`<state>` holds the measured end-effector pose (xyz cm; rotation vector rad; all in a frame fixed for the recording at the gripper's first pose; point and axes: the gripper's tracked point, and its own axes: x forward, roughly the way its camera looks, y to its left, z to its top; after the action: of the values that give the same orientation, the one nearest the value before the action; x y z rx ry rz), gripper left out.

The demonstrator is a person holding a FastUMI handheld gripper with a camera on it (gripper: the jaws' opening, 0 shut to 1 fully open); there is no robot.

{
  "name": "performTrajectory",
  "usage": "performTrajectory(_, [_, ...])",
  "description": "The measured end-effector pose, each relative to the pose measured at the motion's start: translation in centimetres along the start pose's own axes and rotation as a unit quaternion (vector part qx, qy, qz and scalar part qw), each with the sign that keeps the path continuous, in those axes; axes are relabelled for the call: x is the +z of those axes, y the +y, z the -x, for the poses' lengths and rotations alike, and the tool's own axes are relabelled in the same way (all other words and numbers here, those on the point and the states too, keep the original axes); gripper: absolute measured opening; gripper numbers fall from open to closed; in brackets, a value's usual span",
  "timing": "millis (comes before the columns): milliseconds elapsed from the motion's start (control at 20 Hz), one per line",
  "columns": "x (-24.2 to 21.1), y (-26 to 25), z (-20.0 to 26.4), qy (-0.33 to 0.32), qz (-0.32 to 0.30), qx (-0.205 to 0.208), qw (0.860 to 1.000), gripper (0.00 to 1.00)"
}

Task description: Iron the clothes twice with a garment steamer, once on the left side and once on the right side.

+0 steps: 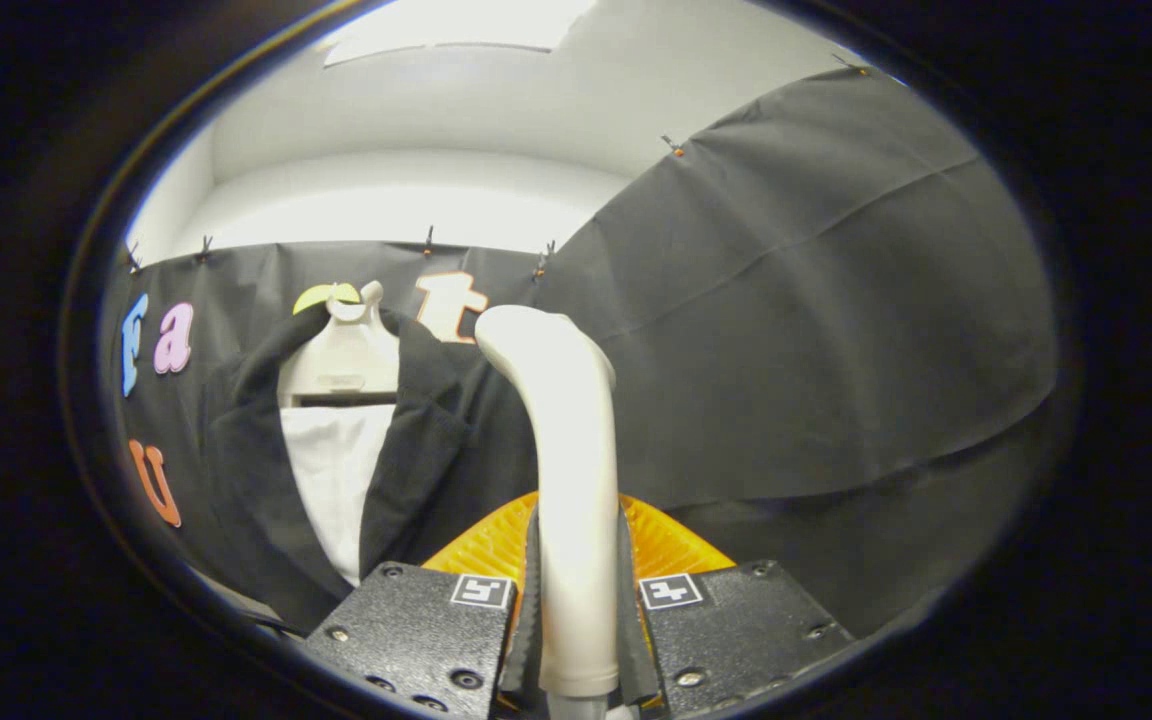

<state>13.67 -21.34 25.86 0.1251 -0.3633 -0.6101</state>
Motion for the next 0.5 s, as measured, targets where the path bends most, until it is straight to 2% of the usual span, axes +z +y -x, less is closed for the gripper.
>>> performTrajectory(300, [-0.2,3.6,-2.9,-0.005,0.032,0.061,0.998,0.33])
performTrajectory(500, [-2.1,4.4,-3.5,0.013,0.068,0.063,0.996,0.33])
